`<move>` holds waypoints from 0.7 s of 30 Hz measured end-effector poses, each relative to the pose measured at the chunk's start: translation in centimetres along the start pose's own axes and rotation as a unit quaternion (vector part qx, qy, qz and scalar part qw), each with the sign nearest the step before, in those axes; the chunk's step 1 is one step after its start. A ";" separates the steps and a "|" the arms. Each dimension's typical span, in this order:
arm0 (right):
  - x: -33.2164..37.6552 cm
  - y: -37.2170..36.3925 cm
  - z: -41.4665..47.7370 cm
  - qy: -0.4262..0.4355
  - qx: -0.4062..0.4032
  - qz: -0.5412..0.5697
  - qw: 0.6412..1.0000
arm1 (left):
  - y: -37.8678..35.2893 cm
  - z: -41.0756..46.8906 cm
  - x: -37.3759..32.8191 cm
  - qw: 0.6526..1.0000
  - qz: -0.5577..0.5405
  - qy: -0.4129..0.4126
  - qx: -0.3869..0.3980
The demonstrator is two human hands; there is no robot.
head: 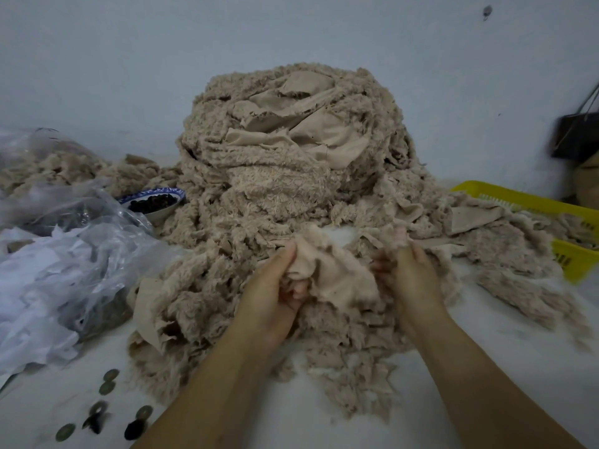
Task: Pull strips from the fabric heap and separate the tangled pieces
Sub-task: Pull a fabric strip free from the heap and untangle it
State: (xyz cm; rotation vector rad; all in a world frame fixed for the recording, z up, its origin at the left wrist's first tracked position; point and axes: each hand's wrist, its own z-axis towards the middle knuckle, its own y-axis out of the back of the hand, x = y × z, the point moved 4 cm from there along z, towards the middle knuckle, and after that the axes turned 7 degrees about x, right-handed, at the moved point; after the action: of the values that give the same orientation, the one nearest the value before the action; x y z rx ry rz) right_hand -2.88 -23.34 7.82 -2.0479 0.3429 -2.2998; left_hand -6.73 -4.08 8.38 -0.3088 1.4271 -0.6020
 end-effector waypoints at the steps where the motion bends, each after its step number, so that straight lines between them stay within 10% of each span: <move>1: 0.0 -0.8 -0.5 0.008 0.029 -0.029 0.999 | 0.2 0.1 0.0 0.999 -0.043 0.006 -0.017; 6: 0.2 -3.7 -2.8 0.091 0.192 -0.243 0.946 | 1.3 0.3 -0.3 0.986 -0.152 0.008 -0.073; 15: -0.8 -3.4 -1.8 0.082 0.248 -0.496 0.828 | 2.7 0.1 -2.0 0.961 -0.269 -0.007 -0.058; 21: 1.1 -2.2 -1.3 0.179 0.099 -0.376 0.903 | 3.6 0.1 -2.4 0.952 -0.283 -0.050 -0.100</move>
State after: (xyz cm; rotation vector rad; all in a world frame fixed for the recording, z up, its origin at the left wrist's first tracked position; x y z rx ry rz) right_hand -4.03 -21.27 9.20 -1.8416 -0.7992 -2.9564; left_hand -5.94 0.21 8.43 -0.9186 1.2995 -0.8904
